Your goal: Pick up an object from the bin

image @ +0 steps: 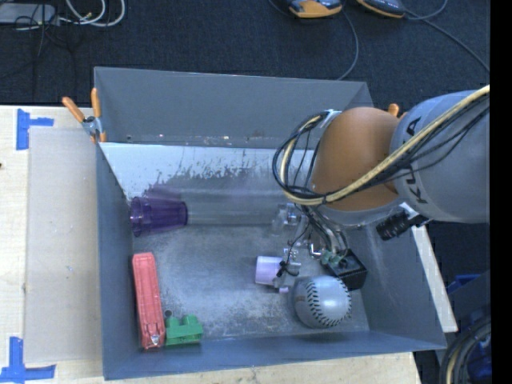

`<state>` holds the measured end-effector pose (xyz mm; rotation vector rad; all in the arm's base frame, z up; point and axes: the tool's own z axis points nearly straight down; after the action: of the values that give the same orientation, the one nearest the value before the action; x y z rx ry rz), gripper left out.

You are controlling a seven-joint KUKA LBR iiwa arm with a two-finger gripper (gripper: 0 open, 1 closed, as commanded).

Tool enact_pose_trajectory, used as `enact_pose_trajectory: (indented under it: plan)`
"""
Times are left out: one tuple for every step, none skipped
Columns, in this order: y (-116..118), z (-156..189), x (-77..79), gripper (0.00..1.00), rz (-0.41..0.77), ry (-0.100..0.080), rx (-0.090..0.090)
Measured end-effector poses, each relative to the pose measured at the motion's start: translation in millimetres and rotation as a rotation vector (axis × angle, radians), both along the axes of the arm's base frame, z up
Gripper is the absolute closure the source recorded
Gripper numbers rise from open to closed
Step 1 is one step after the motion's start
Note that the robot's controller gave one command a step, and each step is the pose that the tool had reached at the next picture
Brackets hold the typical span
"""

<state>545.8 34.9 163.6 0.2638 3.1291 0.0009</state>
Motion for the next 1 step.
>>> enact_pose_trajectory:
  plan:
    - [-41.6,-62.5,-14.6,0.00,0.096,0.009,0.001]
